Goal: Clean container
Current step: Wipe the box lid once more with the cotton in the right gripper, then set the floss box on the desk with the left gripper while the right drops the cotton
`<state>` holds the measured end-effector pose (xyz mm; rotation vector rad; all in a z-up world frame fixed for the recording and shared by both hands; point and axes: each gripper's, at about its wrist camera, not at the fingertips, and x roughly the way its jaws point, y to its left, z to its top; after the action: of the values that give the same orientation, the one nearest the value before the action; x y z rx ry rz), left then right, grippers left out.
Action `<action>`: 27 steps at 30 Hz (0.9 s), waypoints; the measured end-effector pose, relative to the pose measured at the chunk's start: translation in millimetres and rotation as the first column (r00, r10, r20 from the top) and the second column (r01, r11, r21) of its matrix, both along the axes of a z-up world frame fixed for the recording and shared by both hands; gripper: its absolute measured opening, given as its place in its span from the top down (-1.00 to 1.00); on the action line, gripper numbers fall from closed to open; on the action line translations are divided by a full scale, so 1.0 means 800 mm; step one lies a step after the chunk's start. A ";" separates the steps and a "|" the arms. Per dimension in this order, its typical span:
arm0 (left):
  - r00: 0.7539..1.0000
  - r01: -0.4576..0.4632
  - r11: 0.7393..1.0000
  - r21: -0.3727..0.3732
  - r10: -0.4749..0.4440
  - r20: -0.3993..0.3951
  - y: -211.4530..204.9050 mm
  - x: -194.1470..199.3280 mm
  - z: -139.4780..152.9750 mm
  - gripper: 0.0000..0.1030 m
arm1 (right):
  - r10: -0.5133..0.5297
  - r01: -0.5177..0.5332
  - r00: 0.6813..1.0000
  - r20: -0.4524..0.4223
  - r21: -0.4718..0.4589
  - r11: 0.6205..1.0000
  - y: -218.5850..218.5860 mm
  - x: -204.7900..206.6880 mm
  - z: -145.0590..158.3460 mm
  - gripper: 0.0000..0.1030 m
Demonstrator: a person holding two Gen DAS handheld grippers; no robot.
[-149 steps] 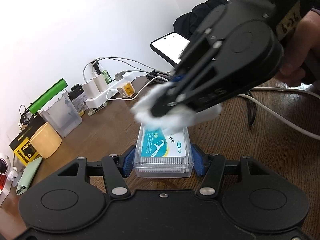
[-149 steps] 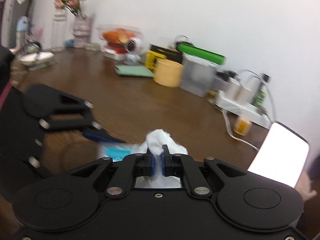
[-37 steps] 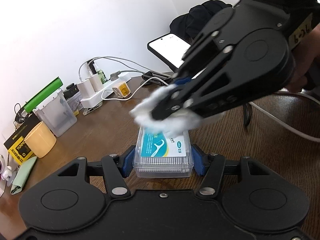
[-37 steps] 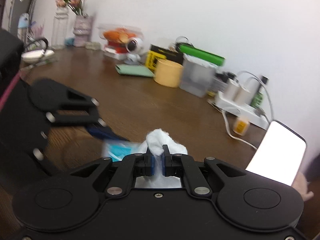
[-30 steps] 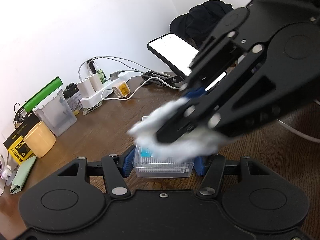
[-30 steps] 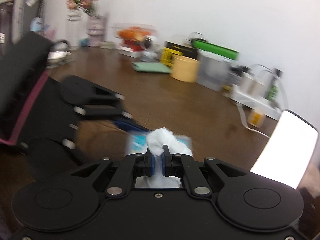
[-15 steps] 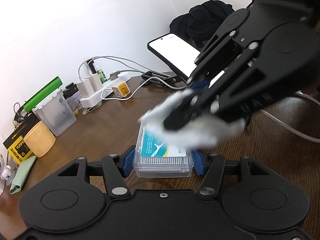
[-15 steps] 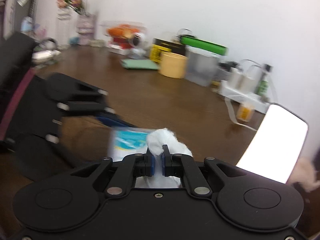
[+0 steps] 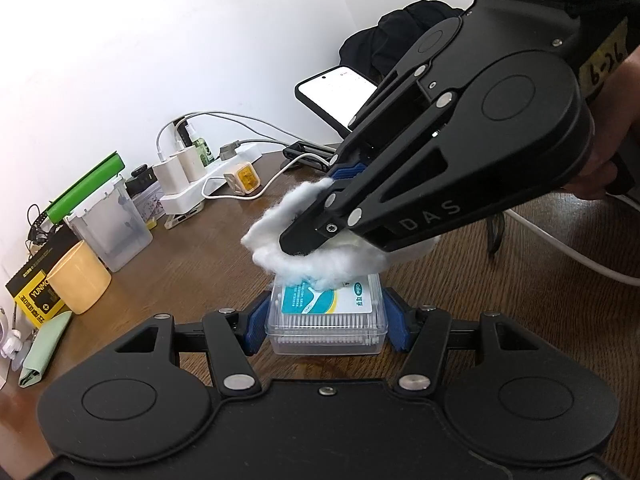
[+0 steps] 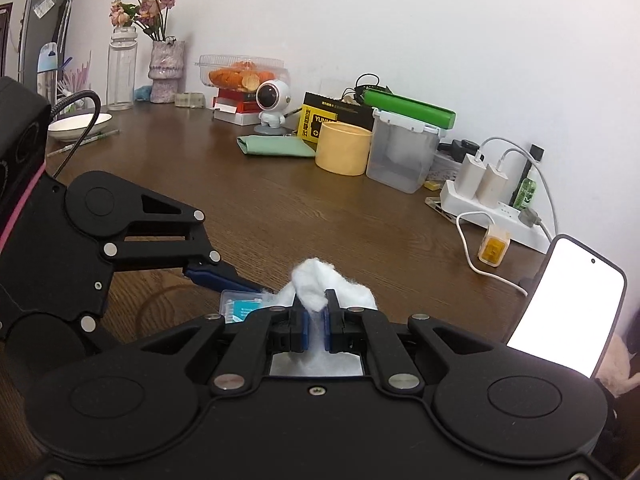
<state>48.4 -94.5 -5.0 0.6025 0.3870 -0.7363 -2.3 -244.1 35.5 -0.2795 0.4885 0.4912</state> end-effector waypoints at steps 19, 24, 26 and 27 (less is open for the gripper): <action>0.530 -0.845 0.525 -0.107 0.793 -0.300 0.094 0.102 0.018 -0.10 | -0.168 0.179 0.983 -0.080 0.174 0.968 0.037 0.112 0.037 0.87; 0.497 -0.866 0.488 -0.106 0.818 -0.291 0.095 0.121 0.015 -0.10 | -0.273 0.304 0.944 -0.185 0.172 0.937 0.058 0.179 0.009 0.87; 0.518 -0.853 0.509 -0.114 0.803 -0.296 0.091 0.118 0.013 -0.11 | -0.297 0.338 0.928 -0.224 0.174 0.925 0.061 0.194 -0.006 0.87; 0.529 -0.847 0.519 -0.119 0.795 -0.297 0.090 0.117 0.013 -0.11 | -0.310 0.353 0.921 -0.236 0.170 0.920 0.062 0.199 -0.013 0.86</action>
<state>142.2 -22.1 5.7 0.0336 0.6994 0.1134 156.8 -194.2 24.8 0.0616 0.6655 0.2341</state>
